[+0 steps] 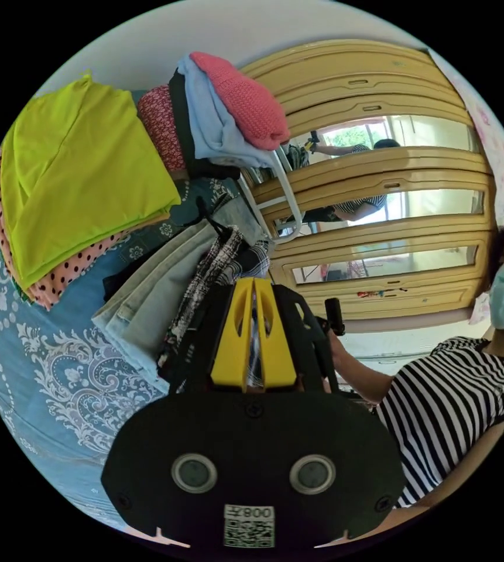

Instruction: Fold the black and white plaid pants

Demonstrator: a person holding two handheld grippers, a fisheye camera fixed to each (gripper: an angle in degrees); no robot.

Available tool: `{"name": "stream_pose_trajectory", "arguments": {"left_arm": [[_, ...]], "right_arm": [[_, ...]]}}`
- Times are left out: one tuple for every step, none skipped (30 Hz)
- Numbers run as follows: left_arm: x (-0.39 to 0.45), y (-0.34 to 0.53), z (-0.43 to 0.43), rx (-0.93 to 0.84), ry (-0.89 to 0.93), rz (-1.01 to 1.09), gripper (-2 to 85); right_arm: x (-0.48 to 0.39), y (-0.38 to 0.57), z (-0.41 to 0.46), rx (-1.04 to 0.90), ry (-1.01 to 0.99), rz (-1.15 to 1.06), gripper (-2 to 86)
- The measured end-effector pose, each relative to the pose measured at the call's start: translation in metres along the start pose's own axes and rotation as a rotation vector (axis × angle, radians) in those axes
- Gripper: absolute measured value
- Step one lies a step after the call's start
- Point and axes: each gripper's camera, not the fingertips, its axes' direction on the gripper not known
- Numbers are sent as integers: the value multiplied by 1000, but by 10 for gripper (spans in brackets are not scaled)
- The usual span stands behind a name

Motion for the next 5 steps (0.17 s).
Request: {"name": "stream_pose_trajectory", "arguments": {"left_arm": [[3,6,-8,21,-1,6,4],[5,11,-14,36,4,4,4],[6,14,-16,40,9,0,4],[7,20,-21,50,20,-6,4],[8,26,-24,64,24,-12,4]], "right_arm": [[-8,-9,1,0,48,-28,41],[-24,-29,7,-10,153,-91,59],[-37,-51,20,-36,269,-148,78],[-42,-63,29,-52,320,-167,82],[-51,-86,49,-89,378,-211,90]]}}
